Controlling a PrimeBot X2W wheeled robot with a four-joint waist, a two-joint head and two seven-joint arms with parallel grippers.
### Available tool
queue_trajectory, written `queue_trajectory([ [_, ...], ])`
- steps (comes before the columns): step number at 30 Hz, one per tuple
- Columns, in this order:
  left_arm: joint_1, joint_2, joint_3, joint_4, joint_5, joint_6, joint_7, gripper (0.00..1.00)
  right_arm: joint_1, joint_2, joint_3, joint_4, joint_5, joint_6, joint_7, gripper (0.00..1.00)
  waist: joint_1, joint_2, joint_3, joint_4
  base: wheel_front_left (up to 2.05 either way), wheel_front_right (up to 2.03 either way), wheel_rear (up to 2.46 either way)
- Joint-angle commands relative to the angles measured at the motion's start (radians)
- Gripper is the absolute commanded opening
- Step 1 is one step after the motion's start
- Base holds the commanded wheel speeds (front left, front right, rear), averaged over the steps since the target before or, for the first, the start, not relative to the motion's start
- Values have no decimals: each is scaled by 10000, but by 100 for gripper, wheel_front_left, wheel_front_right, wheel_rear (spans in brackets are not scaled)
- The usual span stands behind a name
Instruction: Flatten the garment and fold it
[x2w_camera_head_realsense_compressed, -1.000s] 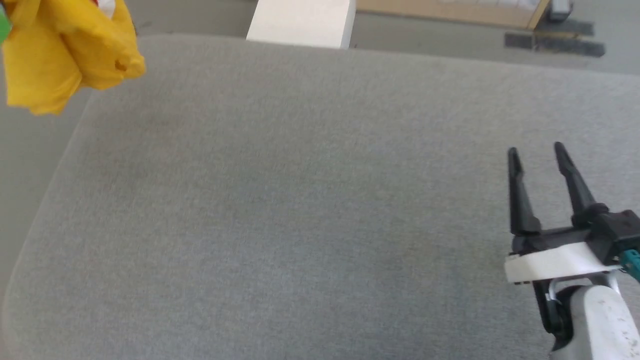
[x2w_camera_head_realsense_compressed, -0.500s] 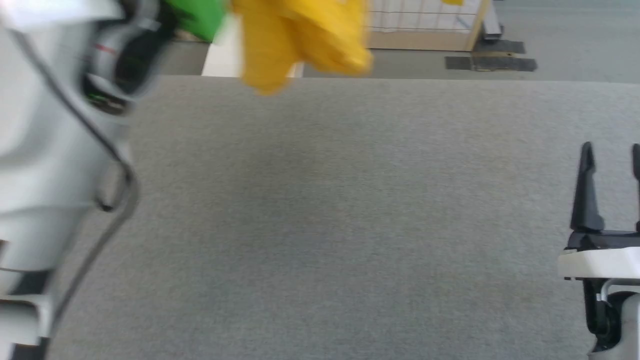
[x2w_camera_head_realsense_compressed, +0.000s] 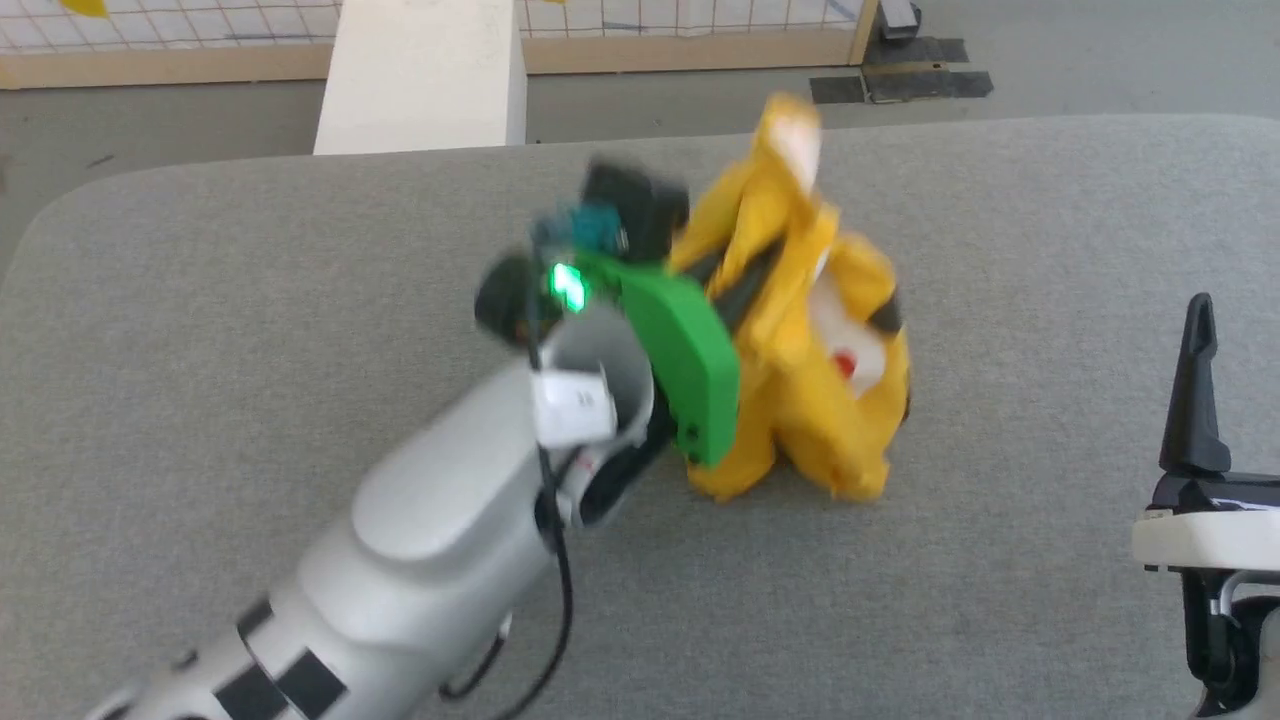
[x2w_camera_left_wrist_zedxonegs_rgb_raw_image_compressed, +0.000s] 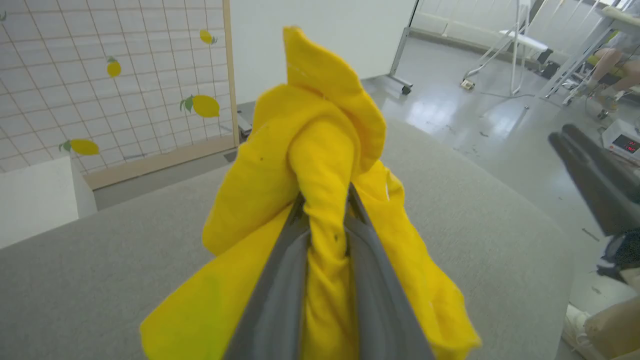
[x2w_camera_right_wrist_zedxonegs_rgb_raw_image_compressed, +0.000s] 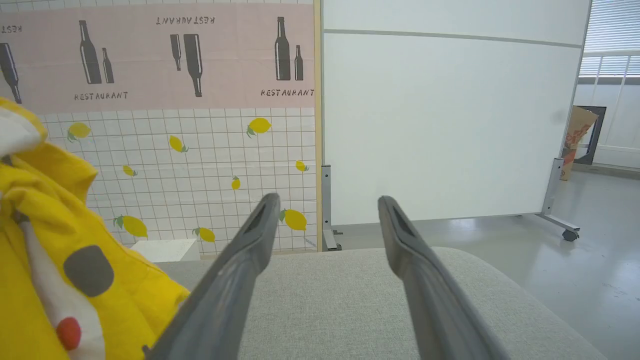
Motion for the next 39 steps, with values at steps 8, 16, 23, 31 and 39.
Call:
queue_trajectory([
  [8, 1694, -393, -1007, 2697, -119, -246, 57, 0, 21, -1, 280, 148, 53, -15, -58, 100, 1, -1, 105, -161, 0, 0, 0],
  [16, 1513, -299, 85, 2165, -81, -246, -2135, 100, 319, -1, 321, 384, -81, -15, -58, 100, 1, -1, -413, 242, 0, 0, 0],
  [23, 3090, 1523, 1681, -85, 455, 1166, -4194, 100, 622, -1, 622, 577, -89, -15, -59, 100, 1, -1, -740, 481, 0, 0, 0],
  [31, 6658, 2415, 4389, -3116, 2350, 2231, -4433, 100, 712, -1, 925, 672, -90, -15, -59, 100, 1, -1, -532, 486, 0, 0, 0],
  [39, 9141, 1213, 6533, -4304, 4081, 1409, -4436, 100, 636, -1, 929, 887, -58, -15, -59, 100, 1, -1, -258, 719, 0, 0, 0],
])
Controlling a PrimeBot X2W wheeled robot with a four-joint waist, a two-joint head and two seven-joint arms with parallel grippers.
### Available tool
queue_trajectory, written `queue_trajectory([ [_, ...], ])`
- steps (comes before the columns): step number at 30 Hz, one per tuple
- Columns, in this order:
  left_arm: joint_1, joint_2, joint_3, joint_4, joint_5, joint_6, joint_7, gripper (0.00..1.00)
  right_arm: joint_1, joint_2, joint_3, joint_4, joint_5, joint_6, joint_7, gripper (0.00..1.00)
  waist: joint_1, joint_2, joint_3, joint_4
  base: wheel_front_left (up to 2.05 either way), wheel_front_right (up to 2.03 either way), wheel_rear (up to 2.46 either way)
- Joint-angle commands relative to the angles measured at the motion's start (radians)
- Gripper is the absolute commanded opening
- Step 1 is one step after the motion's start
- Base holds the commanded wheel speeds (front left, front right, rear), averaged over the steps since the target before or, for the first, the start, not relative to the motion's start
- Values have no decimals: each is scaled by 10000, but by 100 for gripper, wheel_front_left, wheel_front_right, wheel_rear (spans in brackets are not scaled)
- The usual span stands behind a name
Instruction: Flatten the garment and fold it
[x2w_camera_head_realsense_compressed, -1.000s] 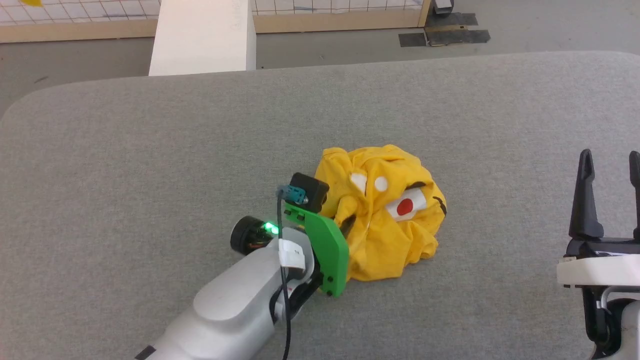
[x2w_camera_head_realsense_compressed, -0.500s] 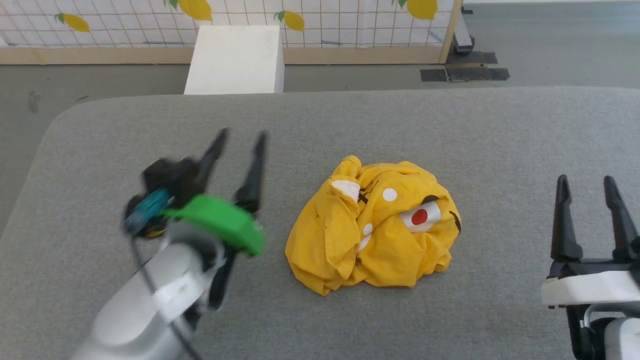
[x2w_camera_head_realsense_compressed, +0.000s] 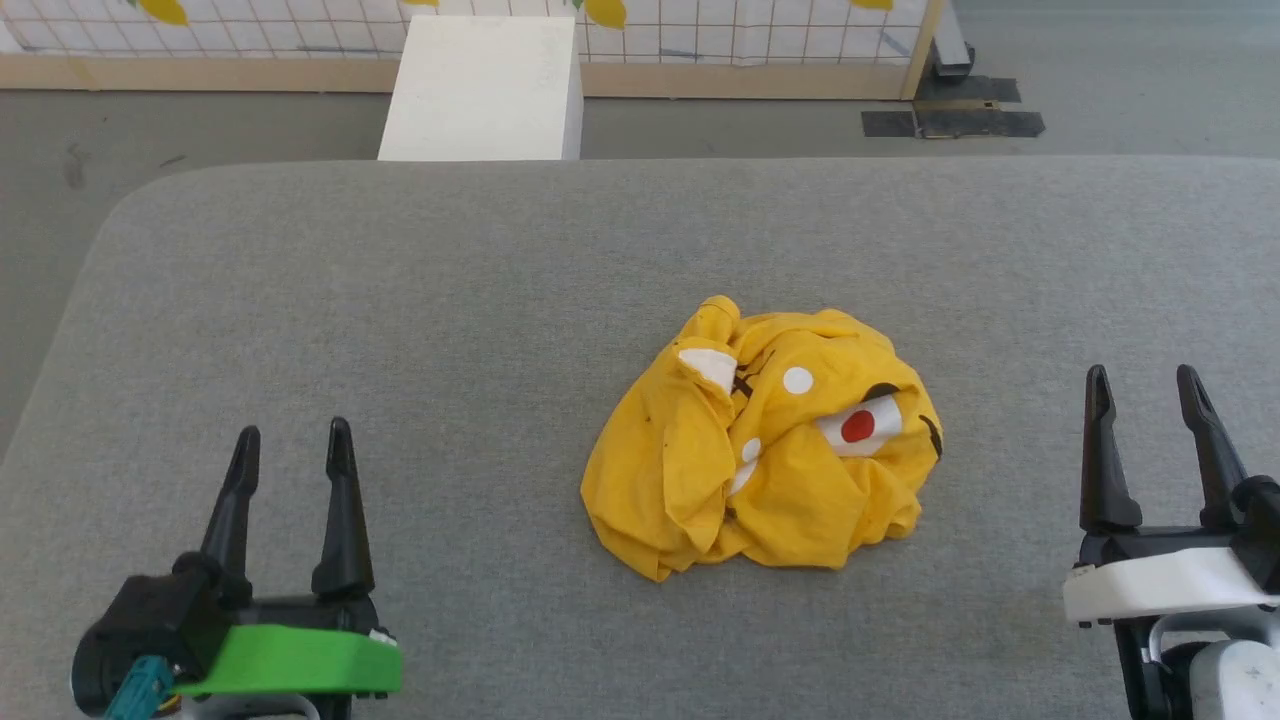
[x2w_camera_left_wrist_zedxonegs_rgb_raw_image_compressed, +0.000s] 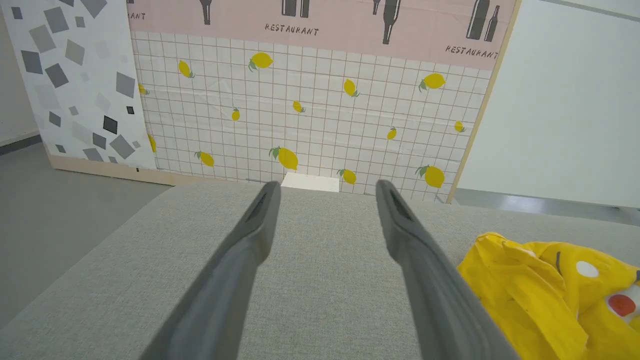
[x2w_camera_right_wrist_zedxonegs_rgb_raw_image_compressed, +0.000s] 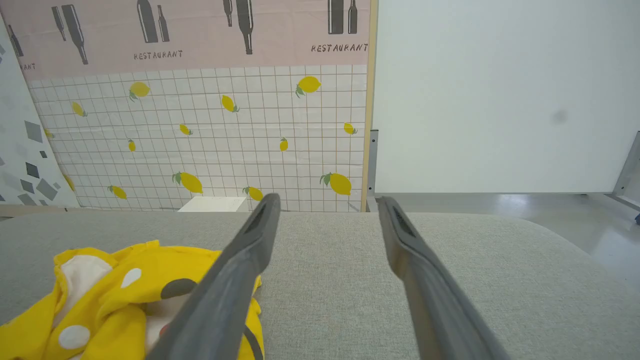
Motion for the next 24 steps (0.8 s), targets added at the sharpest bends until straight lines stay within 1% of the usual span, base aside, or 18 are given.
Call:
queue_trajectory([
  [1, 205, -293, 229, -27, 174, -242, -45, 100, 24, -1, 49, 79, 12, -15, -58, 100, 0, -1, 81, 124, 0, 0, 0],
  [6, 245, -1136, 757, 184, 630, -999, -46, 100, -363, -1, 523, -69, -185, -15, 354, 100, 0, -1, 249, 282, 0, 0, 0],
  [9, 189, -1609, 1024, 366, 847, -1445, -46, 100, -743, -1, 850, -335, -361, -15, 1119, 100, 0, -1, 378, 317, 0, 0, 0],
  [11, 147, -1872, 1194, 483, 966, -1725, -46, 100, -1012, -111, 1101, -475, -155, -15, 1769, 100, 0, -1, 496, 348, 0, 0, 0],
  [12, 127, -1980, 1270, 532, 1017, -1843, -46, 100, -1123, -261, 1256, -510, -56, -15, 2086, 100, 0, -1, 548, 362, 0, 0, 0],
  [13, 86, -2199, 1436, 632, 1137, -2095, -46, 100, -1359, -636, 1577, -490, 276, -15, 2856, 100, 0, -1, 662, 391, 0, 0, 0],
  [14, 62, -2308, 1517, 694, 1194, -2231, -46, 100, -1479, -900, 1763, -432, 466, -15, 3321, 100, 0, -1, 724, 423, 0, 0, 0],
  [18, -62, -2593, 1772, 885, 1391, -2684, -47, 100, -1736, -1770, 2336, -85, 1356, -15, 4786, 100, 0, -1, 946, 576, 0, 0, 0],
  [22, -191, -2778, 1990, 1032, 1565, -3034, -47, 100, -1820, -2327, 2873, 398, 2157, -15, 5649, 100, 0, -1, 1128, 739, 0, 0, 0],
  [24, -247, -2848, 2069, 1084, 1635, -3163, -47, 100, -1802, -2478, 3123, 714, 2515, -15, 5947, 100, 0, -1, 1196, 818, 0, 0, 0],
])
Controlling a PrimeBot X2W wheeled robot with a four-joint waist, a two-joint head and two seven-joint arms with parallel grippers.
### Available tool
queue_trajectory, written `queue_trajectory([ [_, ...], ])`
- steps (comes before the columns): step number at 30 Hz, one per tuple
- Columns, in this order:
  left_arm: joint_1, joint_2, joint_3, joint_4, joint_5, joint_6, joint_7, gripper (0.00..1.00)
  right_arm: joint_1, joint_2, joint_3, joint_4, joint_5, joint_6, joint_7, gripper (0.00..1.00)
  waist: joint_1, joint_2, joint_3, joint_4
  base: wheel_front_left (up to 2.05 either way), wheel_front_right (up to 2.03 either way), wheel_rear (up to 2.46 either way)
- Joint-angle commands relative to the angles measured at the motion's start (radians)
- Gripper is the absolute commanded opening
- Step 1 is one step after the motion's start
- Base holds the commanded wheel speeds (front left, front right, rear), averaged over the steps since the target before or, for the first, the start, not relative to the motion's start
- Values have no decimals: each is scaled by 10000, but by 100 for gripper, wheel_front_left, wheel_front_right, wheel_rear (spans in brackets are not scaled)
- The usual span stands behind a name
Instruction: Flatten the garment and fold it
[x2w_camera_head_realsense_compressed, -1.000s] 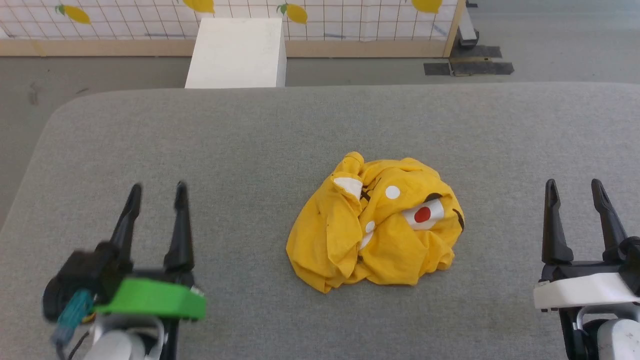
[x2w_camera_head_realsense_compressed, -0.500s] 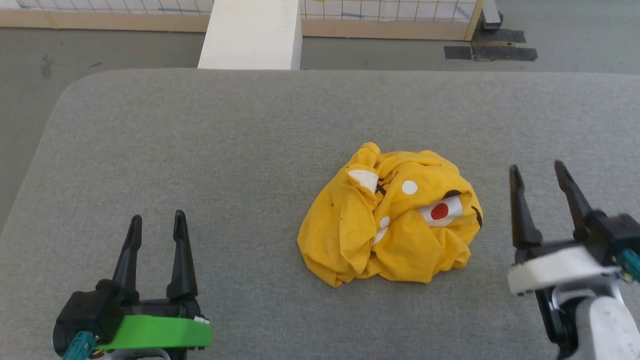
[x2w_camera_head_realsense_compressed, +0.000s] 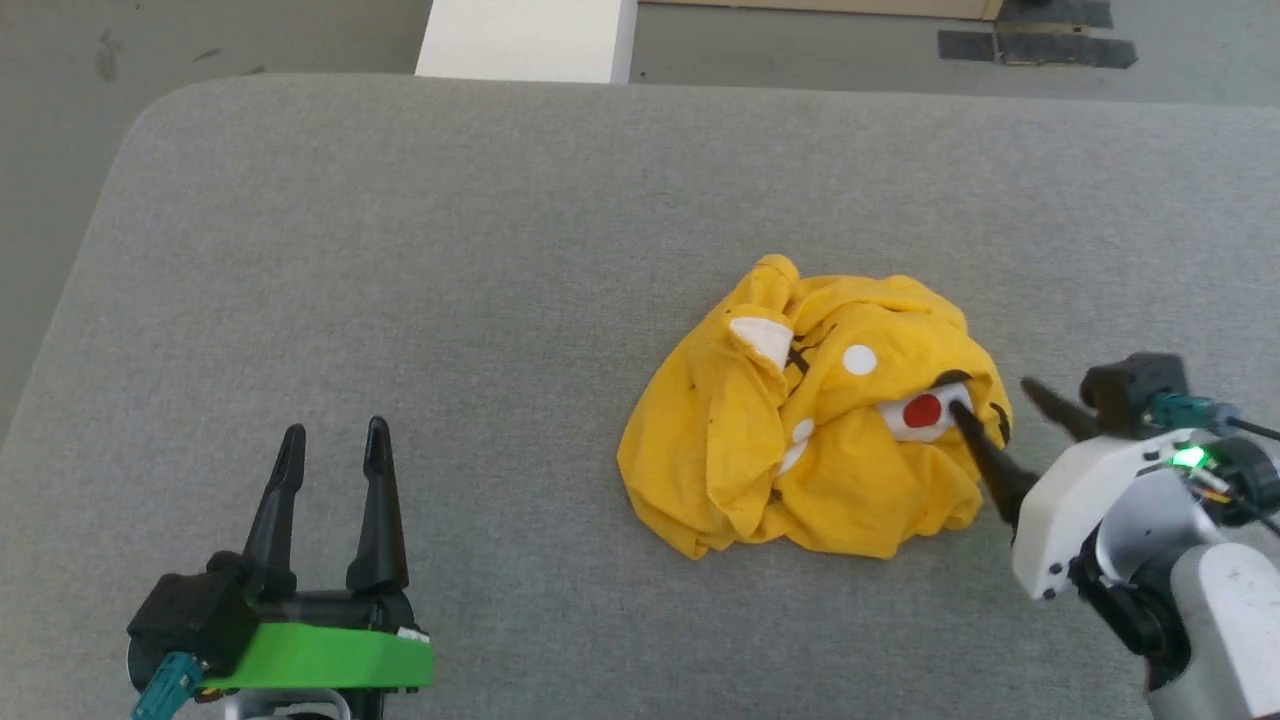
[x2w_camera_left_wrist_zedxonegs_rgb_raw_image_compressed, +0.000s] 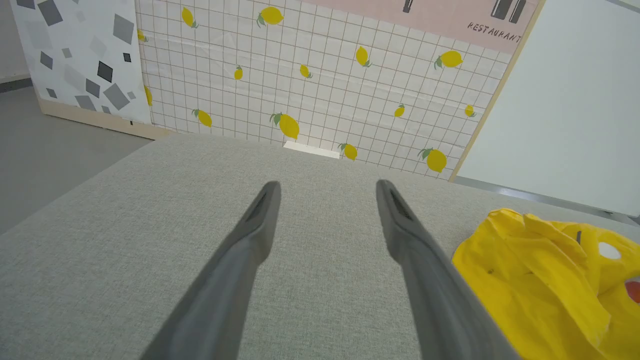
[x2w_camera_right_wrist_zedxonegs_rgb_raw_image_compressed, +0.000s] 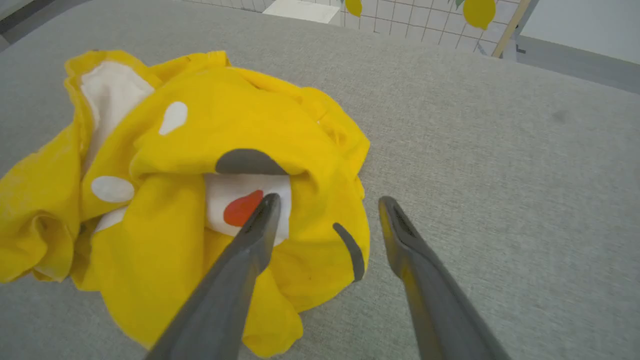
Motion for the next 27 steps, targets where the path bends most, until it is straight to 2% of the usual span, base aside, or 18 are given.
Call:
queue_trajectory([
  [1, -224, -75, 77, 44, 176, -98, -47, 100, -101, -58, 153, 219, 194, -13, 118, 100, 0, -1, 134, 144, 0, 0, 0],
  [7, -388, -197, 233, 140, 326, -359, -47, 100, -333, -92, 580, 1513, 479, -13, -123, 100, 0, -1, 353, 287, 0, 0, 0],
  [8, -416, -213, 262, 151, 347, -392, -47, 100, -417, -59, 634, 1745, 471, -13, -221, 83, 0, -1, 382, 291, 0, 0, 0],
  [10, -446, -239, 301, 179, 388, -442, -47, 100, -589, 11, 649, 2122, 425, -13, -453, 2, 0, -1, 424, 280, 0, 0, 0],
  [14, -487, -291, 335, 257, 456, -513, -47, 100, -981, 27, 664, 2517, 263, -13, -1031, 0, 0, -1, 421, 224, 0, 0, 0],
  [17, -447, -327, 383, 321, 475, -543, -47, 100, -1368, -2, 437, 2321, 176, -13, -1526, 0, 0, -1, 256, 86, 0, 0, 0],
  [22, -302, -366, 447, 408, 511, -571, -47, 100, -2094, -380, -382, 1185, -70, -13, -1911, 0, 0, -1, -131, -178, 0, 0, 0],
  [27, -149, -392, 477, 436, 507, -572, -47, 100, -1948, -789, -1886, -174, -585, -13, -1663, 0, 0, -1, -416, -322, 0, 0, 0],
])
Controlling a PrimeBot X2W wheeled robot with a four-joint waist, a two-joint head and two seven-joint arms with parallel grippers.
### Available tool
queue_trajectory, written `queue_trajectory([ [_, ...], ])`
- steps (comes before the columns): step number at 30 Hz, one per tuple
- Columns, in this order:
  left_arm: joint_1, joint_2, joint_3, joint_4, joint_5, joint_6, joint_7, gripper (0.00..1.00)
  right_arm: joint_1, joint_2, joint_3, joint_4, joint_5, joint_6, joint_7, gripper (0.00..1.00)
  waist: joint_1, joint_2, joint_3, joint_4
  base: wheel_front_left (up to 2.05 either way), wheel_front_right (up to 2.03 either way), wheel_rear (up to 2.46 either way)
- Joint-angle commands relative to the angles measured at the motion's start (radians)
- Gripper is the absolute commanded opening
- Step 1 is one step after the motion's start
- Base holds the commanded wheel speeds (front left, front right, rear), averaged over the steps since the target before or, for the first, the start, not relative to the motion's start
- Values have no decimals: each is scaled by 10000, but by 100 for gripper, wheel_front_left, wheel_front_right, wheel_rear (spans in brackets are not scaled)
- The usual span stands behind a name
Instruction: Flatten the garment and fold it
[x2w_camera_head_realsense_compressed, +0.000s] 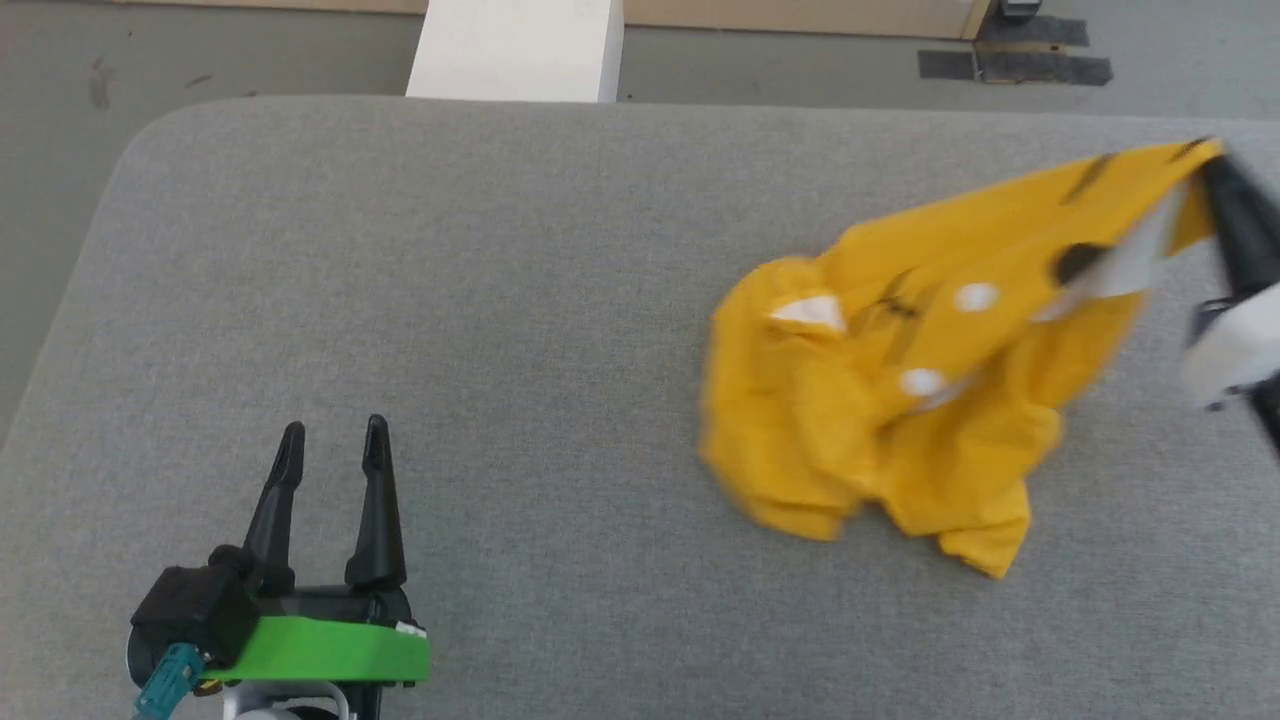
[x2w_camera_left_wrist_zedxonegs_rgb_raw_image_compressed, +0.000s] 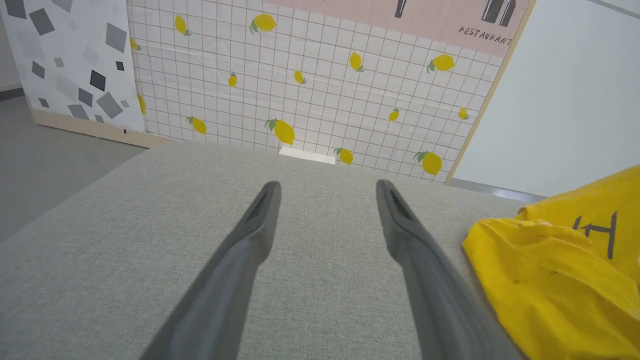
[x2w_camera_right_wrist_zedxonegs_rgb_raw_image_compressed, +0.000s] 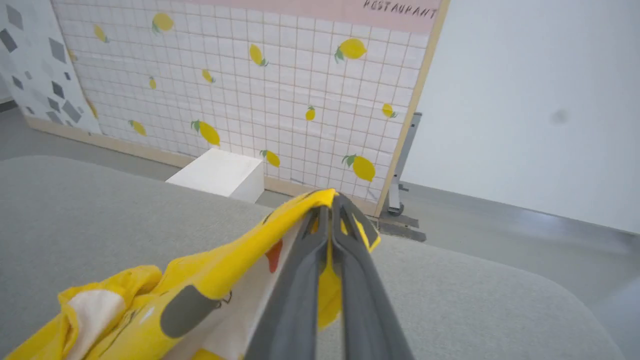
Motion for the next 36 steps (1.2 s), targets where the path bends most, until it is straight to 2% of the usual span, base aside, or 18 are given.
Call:
queue_trajectory([
  [1, 98, -59, -2, 5, 46, -52, -47, 100, 302, -50, -478, -270, -221, -15, 106, 0, 0, 0, -166, -131, 0, 0, 0],
  [4, 167, -67, -101, 65, 25, -66, -47, 100, 1402, -124, -1550, -729, -1011, -15, 497, 0, 0, 0, -204, -82, 0, 0, 0],
  [7, 218, -71, -166, 126, 17, -77, -47, 100, 2859, 178, -2317, -826, -1445, -15, 1030, 0, 0, 0, -233, 9, 0, 0, 0],
  [11, 329, -74, -111, 157, 12, -69, -47, 100, 4381, 686, -2609, -756, -1657, -15, 1527, 0, 0, 0, -297, 29, 0, 0, 0],
  [12, 351, -74, -105, 172, 27, -70, -47, 100, 4590, 804, -2614, -744, -1697, -15, 1476, 40, 0, 0, -324, 29, 0, 0, 0],
  [13, 359, -74, -99, 182, 38, -72, -47, 100, 4666, 905, -2641, -732, -1714, -15, 1392, 100, 0, 0, -346, 26, 0, 0, 0],
  [16, 372, -75, -80, 188, 86, -78, -47, 100, 4544, 1254, -2607, -988, -1829, -15, 1114, 100, 0, 0, -445, -12, 0, 0, 0],
  [20, 360, -76, -144, 194, 111, -91, -47, 100, 3938, 1397, -2118, -1670, -1696, -15, 910, 100, 0, 0, -495, -21, 0, 0, 0],
  [25, 253, -76, -286, 156, 1, -77, -47, 100, 3105, 1303, -1070, -2180, -1178, -15, 1434, 100, 0, 0, -258, 123, 0, 0, 0],
  [31, -39, -77, -266, 144, -86, -101, -47, 100, 2068, 989, -28, -1199, -803, -15, 2474, 100, 0, 0, 325, 476, 0, 0, 0],
  [36, -305, -77, -277, 194, -159, -143, -47, 100, 1451, 950, 246, -122, -756, -15, 2884, 100, 0, 0, 741, 834, 0, 0, 0],
])
